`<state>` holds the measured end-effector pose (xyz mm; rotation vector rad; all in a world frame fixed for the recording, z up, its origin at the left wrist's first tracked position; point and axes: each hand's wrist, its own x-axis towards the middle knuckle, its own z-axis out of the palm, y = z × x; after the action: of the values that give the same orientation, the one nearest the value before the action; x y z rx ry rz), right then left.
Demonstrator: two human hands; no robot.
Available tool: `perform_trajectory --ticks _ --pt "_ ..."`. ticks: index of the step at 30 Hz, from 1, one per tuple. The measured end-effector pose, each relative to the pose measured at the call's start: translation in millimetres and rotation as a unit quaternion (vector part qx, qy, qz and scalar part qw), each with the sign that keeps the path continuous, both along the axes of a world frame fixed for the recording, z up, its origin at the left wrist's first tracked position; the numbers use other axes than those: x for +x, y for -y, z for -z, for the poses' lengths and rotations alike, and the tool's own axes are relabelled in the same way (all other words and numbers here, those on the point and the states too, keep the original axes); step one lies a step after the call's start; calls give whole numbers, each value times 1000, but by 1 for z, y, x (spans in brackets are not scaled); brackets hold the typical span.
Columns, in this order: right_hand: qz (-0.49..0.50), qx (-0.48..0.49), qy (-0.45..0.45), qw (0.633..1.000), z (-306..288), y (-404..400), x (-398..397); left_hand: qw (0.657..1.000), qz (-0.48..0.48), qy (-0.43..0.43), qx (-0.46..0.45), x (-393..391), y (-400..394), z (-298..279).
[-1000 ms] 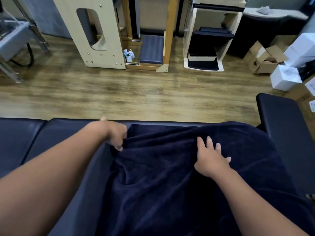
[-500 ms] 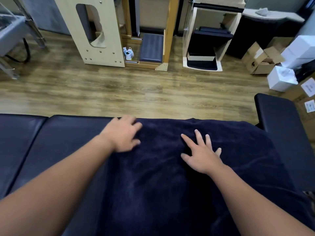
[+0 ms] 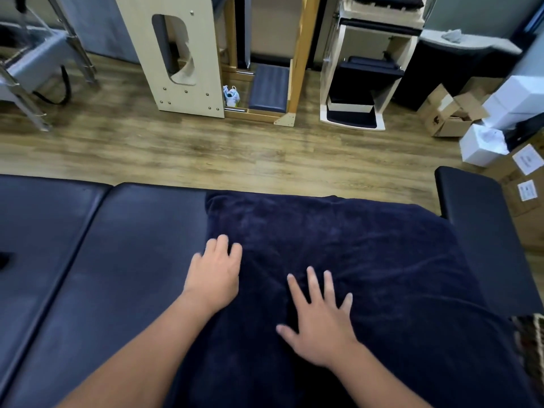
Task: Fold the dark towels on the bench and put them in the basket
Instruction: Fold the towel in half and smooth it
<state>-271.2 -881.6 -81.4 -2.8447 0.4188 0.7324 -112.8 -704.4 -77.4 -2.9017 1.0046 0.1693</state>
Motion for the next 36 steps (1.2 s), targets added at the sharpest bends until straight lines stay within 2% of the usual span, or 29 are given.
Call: perform_trajectory --ticks 2,5,8,13,16,18,20,22,25,28,30,32,34,36 --pt "-28 0 -14 1000 -1 -15 -27 993 -104 -62 1 -27 -14 -2" --pt "-61 2 -11 998 1 -29 -62 963 -228 -137 48 -67 -39 -6" --pt "-116 11 -5 993 -2 -36 -93 946 -263 -169 80 -112 -63 -12" --pt "-136 34 14 990 -7 -39 -146 941 -277 -190 51 -186 -93 -16" --pt "-115 29 27 993 -1 -42 -184 906 -354 -231 -17 -222 -110 -14" --pt "-96 22 67 993 1 -44 -210 873 -396 -264 -106 -243 -120 -15" --pt "-93 25 126 987 8 -44 -237 853 -402 -275 -188 -264 -128 -15" --pt "-125 35 137 982 13 -47 -264 846 -387 -275 -241 -289 -139 -17" --pt "-138 20 132 981 18 -50 -291 857 -304 -310 -279 -321 -163 -14" --pt "-91 5 189 978 21 -52 -296 894 -192 -348 -205 -343 -186 1" --pt "-97 -7 226 969 20 -57 -296 915 -191 -309 -176 -352 -193 10" --pt "-106 -15 245 964 18 -64 -298 926 -219 -231 -203 -356 -196 18" --pt "-76 -11 244 967 14 -67 -301 936 -210 -181 -215 -355 -200 20" --pt "-29 -1 247 969 8 -70 -305 940 -187 -167 -231 -352 -210 20"
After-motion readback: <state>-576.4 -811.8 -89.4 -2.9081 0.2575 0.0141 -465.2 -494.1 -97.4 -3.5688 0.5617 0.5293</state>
